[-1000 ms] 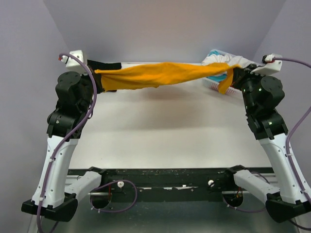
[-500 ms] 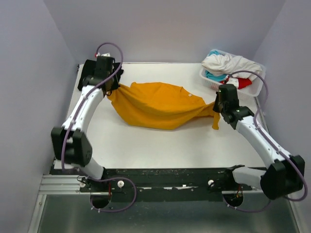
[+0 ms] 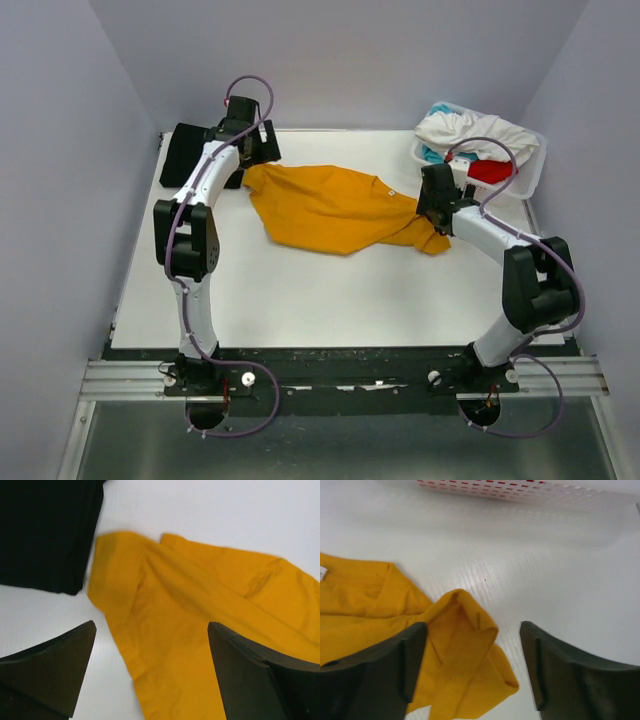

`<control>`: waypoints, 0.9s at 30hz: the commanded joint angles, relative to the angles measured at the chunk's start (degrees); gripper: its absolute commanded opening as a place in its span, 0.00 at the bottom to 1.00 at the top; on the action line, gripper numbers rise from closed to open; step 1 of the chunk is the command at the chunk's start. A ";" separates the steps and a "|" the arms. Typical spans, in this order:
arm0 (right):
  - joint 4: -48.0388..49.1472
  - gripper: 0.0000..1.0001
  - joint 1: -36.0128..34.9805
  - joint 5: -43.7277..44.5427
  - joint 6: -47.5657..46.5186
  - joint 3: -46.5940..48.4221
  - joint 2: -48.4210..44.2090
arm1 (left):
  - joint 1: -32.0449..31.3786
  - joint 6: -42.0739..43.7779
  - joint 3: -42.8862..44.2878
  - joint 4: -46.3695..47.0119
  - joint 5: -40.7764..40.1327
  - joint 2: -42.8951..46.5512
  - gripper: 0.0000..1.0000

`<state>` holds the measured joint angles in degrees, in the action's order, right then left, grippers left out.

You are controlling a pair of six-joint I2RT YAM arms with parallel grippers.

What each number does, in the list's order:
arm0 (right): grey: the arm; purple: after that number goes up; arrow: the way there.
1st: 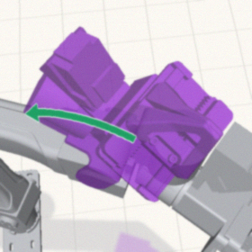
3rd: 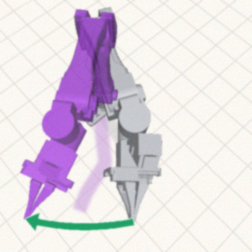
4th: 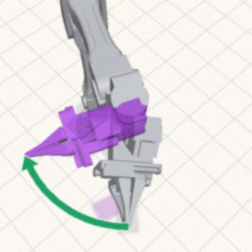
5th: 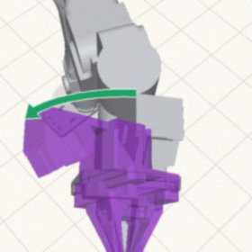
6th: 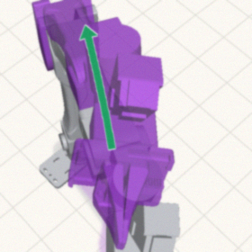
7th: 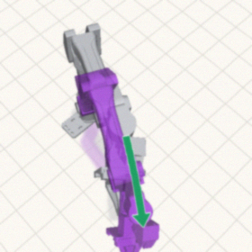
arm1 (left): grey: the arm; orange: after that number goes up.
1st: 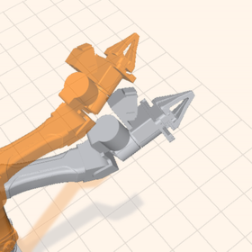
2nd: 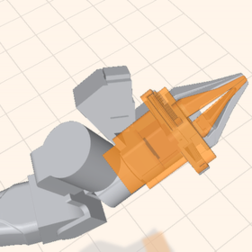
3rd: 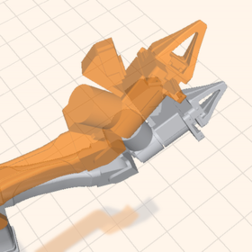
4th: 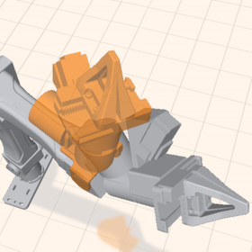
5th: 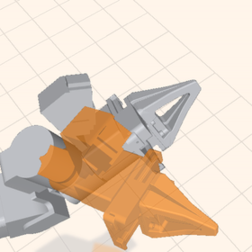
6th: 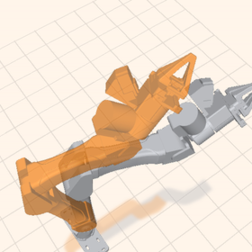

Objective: Fold and stack the t-shirts
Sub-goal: Flatten out the tshirt

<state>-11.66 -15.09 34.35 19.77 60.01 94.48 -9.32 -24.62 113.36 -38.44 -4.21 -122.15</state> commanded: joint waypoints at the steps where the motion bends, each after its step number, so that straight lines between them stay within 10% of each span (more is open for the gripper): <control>1: 1.13 0.90 0.29 1.11 3.16 0.68 -2.13 | 0.19 0.05 -8.72 2.12 4.96 8.87 0.99; 11: -3.26 1.00 0.32 -4.60 13.43 -12.11 -23.13 | -13.00 -7.12 -53.64 17.32 6.15 42.39 0.98; 27: 5.49 1.00 0.32 -13.97 17.05 -22.83 -27.81 | -15.47 -37.13 -66.68 33.62 3.97 33.00 0.91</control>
<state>-9.13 -14.94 22.22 35.64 37.74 67.26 -25.19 -52.47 47.75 -13.15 3.27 -87.59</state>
